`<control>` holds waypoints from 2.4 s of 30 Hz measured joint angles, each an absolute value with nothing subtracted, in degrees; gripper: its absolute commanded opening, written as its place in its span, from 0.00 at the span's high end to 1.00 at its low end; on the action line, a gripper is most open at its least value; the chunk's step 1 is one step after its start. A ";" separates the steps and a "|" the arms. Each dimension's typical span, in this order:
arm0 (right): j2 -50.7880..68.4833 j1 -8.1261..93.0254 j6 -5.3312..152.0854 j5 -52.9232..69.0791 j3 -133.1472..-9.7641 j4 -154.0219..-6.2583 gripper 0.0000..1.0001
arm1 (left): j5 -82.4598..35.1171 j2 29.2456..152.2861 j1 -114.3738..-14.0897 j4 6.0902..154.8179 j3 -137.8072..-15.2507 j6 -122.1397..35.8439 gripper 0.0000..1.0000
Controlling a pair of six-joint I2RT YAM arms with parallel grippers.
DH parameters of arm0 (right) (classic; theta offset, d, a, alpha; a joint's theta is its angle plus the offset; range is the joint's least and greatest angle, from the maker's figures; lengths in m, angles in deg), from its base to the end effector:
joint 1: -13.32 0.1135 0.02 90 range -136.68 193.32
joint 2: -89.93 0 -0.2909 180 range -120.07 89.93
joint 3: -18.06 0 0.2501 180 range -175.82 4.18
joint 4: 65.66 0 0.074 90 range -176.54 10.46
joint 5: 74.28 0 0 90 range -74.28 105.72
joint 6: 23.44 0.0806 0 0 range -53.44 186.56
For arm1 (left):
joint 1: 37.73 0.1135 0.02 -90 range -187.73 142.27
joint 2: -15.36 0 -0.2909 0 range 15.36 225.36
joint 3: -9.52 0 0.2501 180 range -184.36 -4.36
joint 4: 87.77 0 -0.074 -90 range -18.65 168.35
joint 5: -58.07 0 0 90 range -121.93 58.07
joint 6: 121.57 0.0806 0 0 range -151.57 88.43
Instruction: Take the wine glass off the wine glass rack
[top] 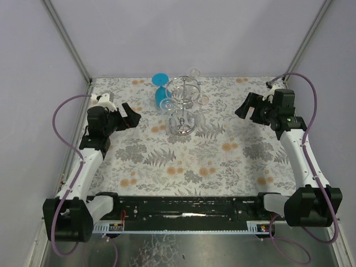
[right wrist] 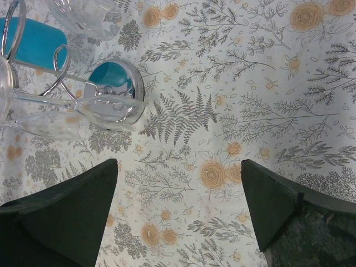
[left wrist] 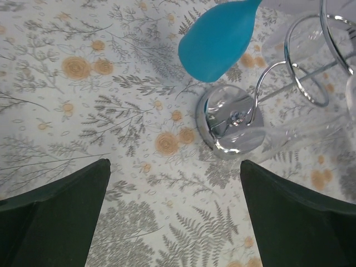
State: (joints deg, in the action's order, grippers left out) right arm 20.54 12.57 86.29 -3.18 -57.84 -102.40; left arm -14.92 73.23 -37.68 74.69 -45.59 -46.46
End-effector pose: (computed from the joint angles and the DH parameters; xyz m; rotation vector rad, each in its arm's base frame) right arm 0.2962 0.0222 0.3385 0.1760 2.1063 0.5448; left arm 0.2568 -0.0234 0.2954 -0.0515 1.9352 -0.4587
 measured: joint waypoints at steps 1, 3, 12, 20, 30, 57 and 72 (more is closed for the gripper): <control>20.26 12.57 86.68 -3.46 -57.91 -102.40 0.01 | -14.50 75.63 -37.72 75.26 -46.84 -48.34 0.00; 19.91 12.57 87.23 -3.50 -58.21 -102.53 0.01 | -14.33 79.00 -38.14 75.65 -48.78 -50.11 0.00; 19.95 12.57 88.50 -3.44 -59.41 -103.25 0.01 | -18.87 90.71 -44.96 74.41 -64.59 -59.05 0.00; 21.64 12.57 89.24 -3.15 -59.41 -104.78 0.01 | -17.76 100.90 -43.16 74.80 -72.35 -72.41 0.05; 23.52 12.57 89.11 -1.73 -59.46 -107.64 0.01 | -9.76 108.57 -39.56 78.56 -75.43 -86.55 0.28; 19.43 12.57 87.23 -1.60 -63.50 -109.81 0.01 | -0.97 115.93 -39.62 88.07 -80.02 -99.27 0.69; 19.43 12.57 86.92 -1.76 -63.50 -110.11 0.01 | -0.56 117.68 -39.62 89.95 -80.74 -100.36 0.80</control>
